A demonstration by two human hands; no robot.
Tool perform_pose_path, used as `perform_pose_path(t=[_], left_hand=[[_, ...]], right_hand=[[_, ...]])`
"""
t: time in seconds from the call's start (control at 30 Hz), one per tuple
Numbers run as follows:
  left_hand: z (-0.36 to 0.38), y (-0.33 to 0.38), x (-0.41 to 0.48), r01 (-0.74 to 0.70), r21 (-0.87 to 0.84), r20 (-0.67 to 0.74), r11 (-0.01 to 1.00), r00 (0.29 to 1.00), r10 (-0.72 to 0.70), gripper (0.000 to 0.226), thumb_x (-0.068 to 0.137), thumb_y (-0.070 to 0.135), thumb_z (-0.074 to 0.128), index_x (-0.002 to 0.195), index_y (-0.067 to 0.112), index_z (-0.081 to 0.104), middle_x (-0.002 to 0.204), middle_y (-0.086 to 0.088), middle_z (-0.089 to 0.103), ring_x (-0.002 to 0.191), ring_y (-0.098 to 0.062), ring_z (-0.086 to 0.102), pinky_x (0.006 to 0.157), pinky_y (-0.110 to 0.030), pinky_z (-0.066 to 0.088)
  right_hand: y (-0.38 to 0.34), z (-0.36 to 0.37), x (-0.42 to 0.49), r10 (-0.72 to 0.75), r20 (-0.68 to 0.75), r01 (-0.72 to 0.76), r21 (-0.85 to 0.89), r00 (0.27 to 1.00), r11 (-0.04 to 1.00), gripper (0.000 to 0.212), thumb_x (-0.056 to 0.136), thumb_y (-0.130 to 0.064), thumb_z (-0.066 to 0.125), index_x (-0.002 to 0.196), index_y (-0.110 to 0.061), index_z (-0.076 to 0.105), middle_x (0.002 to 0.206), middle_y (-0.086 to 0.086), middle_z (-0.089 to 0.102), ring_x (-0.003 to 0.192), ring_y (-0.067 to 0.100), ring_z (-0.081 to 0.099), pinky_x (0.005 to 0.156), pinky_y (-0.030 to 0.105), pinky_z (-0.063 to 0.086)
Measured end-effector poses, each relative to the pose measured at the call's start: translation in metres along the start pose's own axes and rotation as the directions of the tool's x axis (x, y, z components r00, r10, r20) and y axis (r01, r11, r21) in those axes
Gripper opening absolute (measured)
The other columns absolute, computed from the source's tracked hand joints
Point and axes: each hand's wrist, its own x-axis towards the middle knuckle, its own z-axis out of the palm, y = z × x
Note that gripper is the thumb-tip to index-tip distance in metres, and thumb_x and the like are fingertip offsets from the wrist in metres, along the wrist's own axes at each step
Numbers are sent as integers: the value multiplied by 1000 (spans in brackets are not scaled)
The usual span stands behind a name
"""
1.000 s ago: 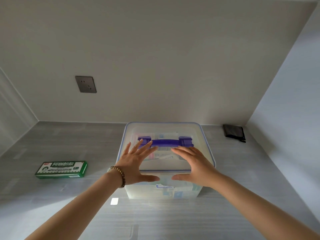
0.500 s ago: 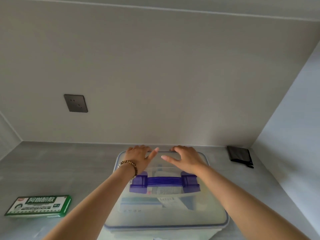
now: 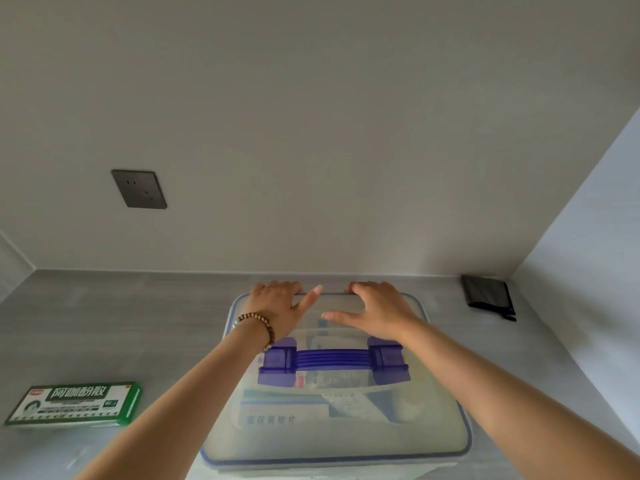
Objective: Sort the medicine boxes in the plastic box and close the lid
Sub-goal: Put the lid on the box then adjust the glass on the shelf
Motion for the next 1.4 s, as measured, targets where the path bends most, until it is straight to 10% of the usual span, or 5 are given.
perform_pose_path(t=[0.5, 0.8, 1.13, 1.4], left_hand=[[-58, 25, -23, -4, -156, -129, 988, 992, -16, 49, 89, 58, 22, 112, 28, 54, 112, 5, 61, 106, -16, 52, 91, -30, 37], [-246, 83, -48, -276, 149, -556, 950, 771, 311, 66, 82, 67, 15, 124, 27, 48, 124, 9, 56, 120, -12, 45, 99, -25, 28], [-363, 135, -33, -426, 142, -715, 894, 581, 390, 48, 88, 57, 29, 113, 25, 55, 104, 7, 61, 102, -13, 53, 85, -29, 42], [-397, 166, 23, -275, 64, -640, 959, 727, 250, 51, 85, 63, 31, 121, 29, 45, 117, 9, 55, 110, -14, 50, 88, -32, 41]], right_hand=[[-4, -61, -23, 44, 168, -69, 147, 985, 987, 65, 85, -61, 48, 138, -25, 39, 149, -4, 36, 135, 14, 34, 112, 29, 26], [-68, -249, -72, -245, -198, 287, 224, 949, 931, 49, 84, -55, 51, 130, -42, 43, 135, -33, 35, 120, -27, 25, 92, -9, 13], [-89, -393, -84, -271, -536, 390, 120, 800, 913, 61, 71, -67, 50, 126, -40, 48, 131, -24, 45, 126, -8, 38, 108, 23, 30], [-61, -439, -34, -236, -570, 326, 60, 787, 943, 50, 83, -45, 61, 129, -32, 45, 127, -19, 41, 125, 2, 40, 101, 18, 27]])
